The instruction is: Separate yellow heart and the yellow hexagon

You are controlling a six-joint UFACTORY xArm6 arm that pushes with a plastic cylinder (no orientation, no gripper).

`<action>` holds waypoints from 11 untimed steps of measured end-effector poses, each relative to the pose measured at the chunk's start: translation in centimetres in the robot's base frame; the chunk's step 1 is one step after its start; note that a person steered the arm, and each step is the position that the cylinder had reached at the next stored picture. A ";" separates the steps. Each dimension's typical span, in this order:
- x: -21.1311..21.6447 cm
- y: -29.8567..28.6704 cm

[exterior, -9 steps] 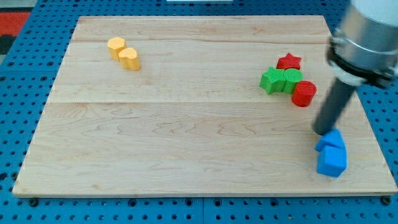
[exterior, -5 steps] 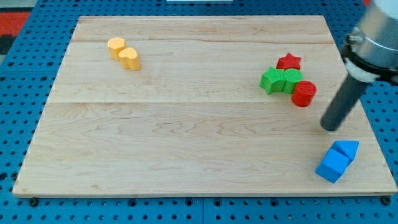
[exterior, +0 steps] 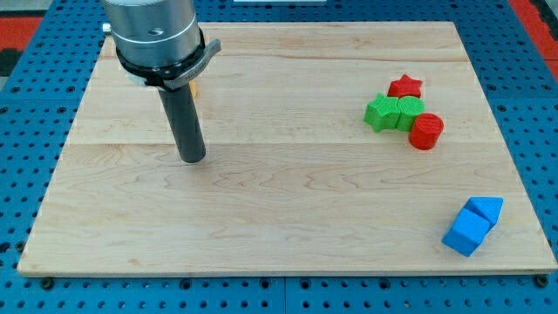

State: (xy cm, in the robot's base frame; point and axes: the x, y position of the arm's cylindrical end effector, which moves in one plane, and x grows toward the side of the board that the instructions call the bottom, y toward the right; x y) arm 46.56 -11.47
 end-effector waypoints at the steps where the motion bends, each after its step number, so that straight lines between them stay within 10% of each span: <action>1: -0.7 -4.2; 3: -11.3 -18.8; 5: -21.3 -8.4; 11: 1.6 5.1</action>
State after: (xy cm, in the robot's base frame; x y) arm 48.15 -6.41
